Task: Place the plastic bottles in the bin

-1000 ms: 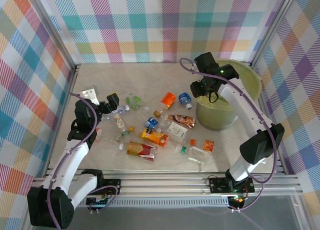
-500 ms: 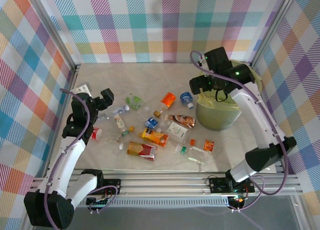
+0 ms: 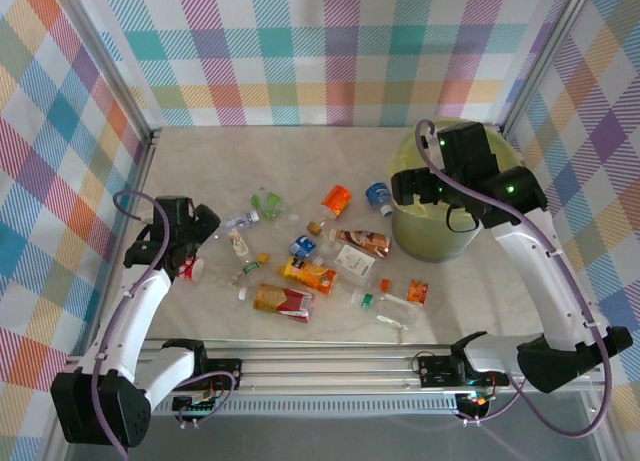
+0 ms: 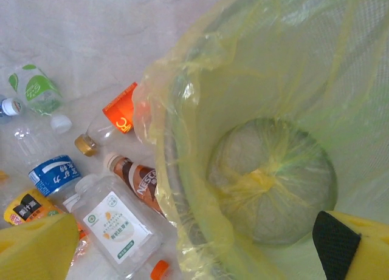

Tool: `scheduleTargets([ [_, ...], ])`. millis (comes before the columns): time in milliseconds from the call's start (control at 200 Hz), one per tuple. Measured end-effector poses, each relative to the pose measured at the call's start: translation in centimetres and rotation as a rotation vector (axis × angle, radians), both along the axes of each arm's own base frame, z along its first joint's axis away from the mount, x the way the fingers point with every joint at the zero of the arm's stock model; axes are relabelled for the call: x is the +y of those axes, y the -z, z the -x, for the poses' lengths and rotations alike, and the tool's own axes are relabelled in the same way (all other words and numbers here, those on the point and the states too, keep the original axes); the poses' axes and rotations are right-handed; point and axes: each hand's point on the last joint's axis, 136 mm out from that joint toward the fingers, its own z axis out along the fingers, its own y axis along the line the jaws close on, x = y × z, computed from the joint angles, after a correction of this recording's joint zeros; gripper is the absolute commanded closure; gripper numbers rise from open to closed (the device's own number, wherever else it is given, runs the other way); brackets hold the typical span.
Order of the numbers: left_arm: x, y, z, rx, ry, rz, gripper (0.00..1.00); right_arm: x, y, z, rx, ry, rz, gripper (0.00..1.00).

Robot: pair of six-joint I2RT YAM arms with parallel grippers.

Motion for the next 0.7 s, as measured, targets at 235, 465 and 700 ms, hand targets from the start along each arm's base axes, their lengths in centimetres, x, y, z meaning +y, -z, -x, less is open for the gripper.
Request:
scheduleTargets([
  [235,0.7,5.2,3.7,0.125,-0.094,0.097,0.00,0.1,1.7,0.3,0.036,0.014,-0.019,0.00],
  [465,0.4,7.5,3.8,0.185,-0.116,0.163,0.00,0.4,2.4,0.2,0.049,0.018,-0.032,0.00],
  [700,0.6,11.3,4.4,0.273,-0.147,0.213,0.00,0.5,2.5,0.1,0.054,0.024,-0.043,0.00],
])
